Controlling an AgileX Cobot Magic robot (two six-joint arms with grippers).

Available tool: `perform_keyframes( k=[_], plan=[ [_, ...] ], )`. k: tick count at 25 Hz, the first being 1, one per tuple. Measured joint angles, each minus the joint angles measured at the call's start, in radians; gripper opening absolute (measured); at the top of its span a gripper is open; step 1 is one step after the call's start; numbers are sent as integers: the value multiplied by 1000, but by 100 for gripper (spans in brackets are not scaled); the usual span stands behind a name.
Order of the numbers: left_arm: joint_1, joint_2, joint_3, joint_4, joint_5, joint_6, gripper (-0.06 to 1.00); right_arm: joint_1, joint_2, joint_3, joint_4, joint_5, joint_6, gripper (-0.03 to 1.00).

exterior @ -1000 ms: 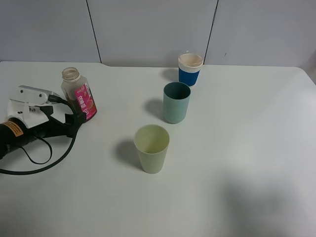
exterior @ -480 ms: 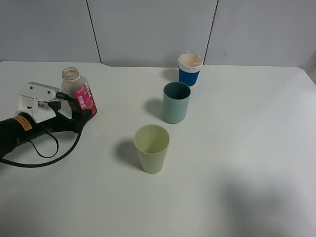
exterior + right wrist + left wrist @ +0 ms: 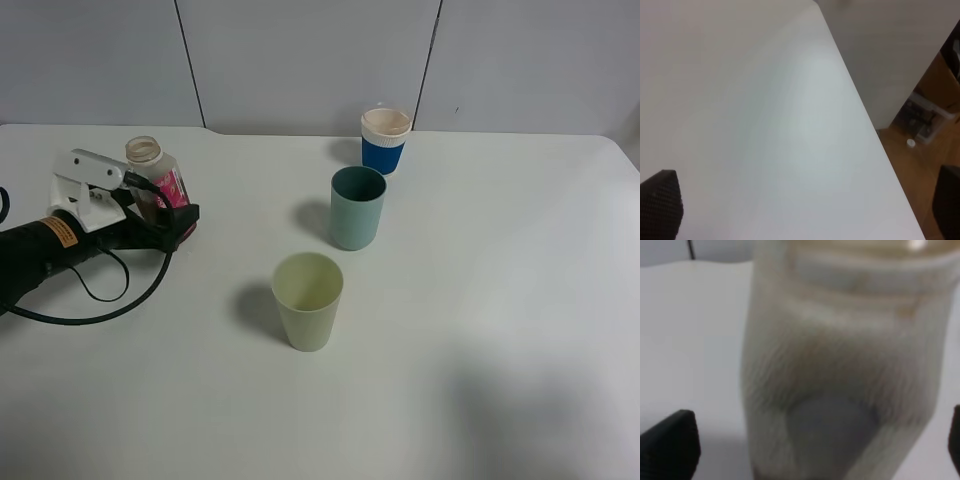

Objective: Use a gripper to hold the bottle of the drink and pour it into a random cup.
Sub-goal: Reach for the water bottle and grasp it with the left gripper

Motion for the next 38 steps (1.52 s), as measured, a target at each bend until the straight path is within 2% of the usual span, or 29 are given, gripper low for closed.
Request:
perform_keyframes(
  k=[6, 9, 19, 26, 29, 31, 33, 34, 38],
  plan=[
    [0, 38, -40, 92, 0, -28, 98, 0, 0, 0, 0, 0, 0, 100],
    [0, 60, -53, 113, 0, -32, 98, 0, 0, 0, 0, 0, 0, 100],
    [0, 66, -60, 95, 0, -12, 98, 0, 0, 0, 0, 0, 0, 100],
    [0, 97, -128, 94, 0, -16, 97, 0, 0, 0, 0, 0, 0, 100],
    [0, 102, -133, 95, 0, -19, 90, 0, 0, 0, 0, 0, 0, 100],
    [0, 104, -135, 94, 0, -19, 76, 0, 0, 0, 0, 0, 0, 100],
    [0, 104, -135, 94, 0, -18, 56, 0, 0, 0, 0, 0, 0, 100],
    [0, 104, -135, 97, 0, -16, 52, 0, 0, 0, 0, 0, 0, 100],
    [0, 104, -135, 97, 0, -10, 54, 0, 0, 0, 0, 0, 0, 100]
  ],
)
